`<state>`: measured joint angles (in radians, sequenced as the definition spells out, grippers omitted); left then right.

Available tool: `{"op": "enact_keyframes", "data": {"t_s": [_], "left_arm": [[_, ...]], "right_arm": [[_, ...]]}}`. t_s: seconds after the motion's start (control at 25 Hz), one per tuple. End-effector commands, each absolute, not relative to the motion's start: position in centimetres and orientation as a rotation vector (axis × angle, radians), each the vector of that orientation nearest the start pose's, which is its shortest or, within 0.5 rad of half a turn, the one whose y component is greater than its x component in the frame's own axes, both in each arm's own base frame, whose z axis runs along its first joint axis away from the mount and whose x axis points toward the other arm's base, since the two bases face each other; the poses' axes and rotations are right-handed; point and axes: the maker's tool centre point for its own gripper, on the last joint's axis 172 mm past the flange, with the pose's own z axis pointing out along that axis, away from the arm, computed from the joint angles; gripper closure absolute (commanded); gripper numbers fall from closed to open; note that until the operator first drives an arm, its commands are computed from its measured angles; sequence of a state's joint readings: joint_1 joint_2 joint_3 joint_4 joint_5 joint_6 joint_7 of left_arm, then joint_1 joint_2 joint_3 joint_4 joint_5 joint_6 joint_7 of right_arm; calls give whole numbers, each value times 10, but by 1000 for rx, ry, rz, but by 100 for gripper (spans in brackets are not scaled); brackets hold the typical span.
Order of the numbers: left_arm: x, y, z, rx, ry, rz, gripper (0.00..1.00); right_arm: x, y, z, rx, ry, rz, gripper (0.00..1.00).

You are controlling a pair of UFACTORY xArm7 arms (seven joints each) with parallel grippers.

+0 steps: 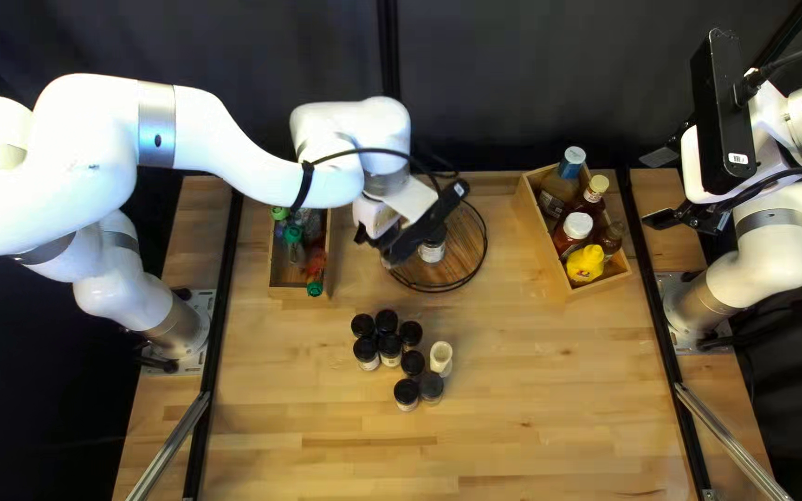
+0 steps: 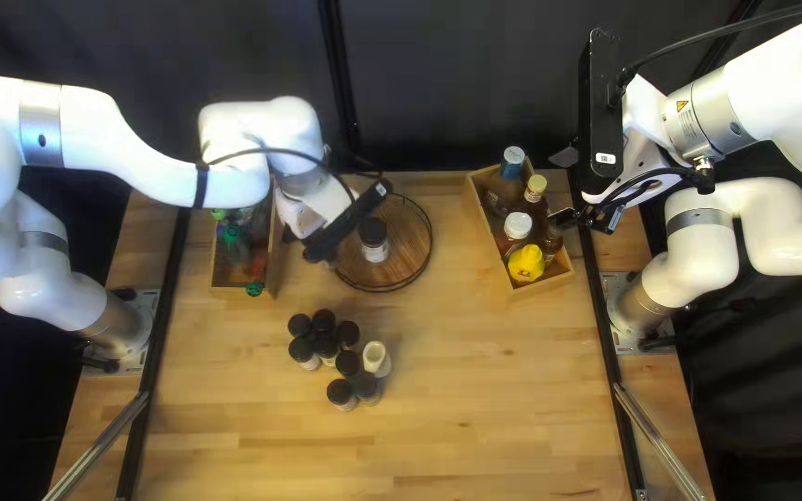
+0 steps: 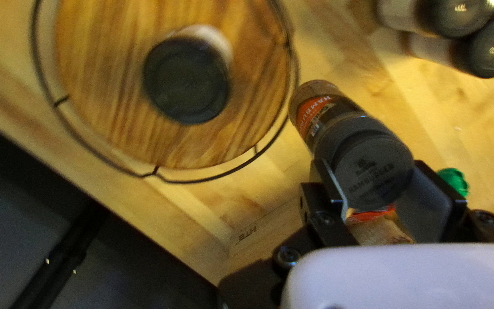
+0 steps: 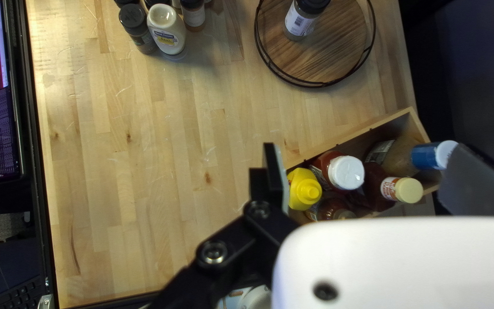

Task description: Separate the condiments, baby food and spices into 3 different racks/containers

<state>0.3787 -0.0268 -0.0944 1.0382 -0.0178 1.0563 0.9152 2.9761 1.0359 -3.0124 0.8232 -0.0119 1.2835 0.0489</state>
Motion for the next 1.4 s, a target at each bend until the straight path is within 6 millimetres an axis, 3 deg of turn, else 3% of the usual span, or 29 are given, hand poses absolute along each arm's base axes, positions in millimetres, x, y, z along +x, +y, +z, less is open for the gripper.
{"op": "enact_keyframes", "data": {"t_s": [0.04,0.28,0.64,0.72,0.76,0.8,0.88,0.92,0.96,1.0,1.08,1.4], "left_arm": [[443,144,184,-3015,865,-36,100],[448,155,167,-3027,808,-38,100],[455,152,147,-3047,796,-28,97],[456,151,143,-3052,794,-27,84],[455,152,141,-3054,792,-25,82],[455,152,139,-3056,791,-25,67],[455,152,137,-3060,790,-24,47],[454,151,137,-3061,790,-22,30],[455,151,137,-3061,792,-20,22],[455,151,138,-3061,793,-19,6],[456,150,138,-3061,793,-14,0],[459,123,164,-3061,812,-24,0]], "right_arm": [[292,-12,447,-3137,182,-919,0],[292,-12,447,-3137,182,-919,0],[292,-12,447,-3137,182,-919,0],[292,-12,447,-3137,182,-919,0],[292,-12,447,-3137,182,-919,0],[292,-12,447,-3137,182,-919,0],[292,-12,447,-3137,182,-919,0],[292,-12,447,-3137,182,-919,0],[292,-12,447,-3137,182,-919,0],[292,-12,447,-3137,182,-919,0],[292,-12,447,-3137,182,-919,0],[292,-12,447,-3137,182,-919,0]]}}
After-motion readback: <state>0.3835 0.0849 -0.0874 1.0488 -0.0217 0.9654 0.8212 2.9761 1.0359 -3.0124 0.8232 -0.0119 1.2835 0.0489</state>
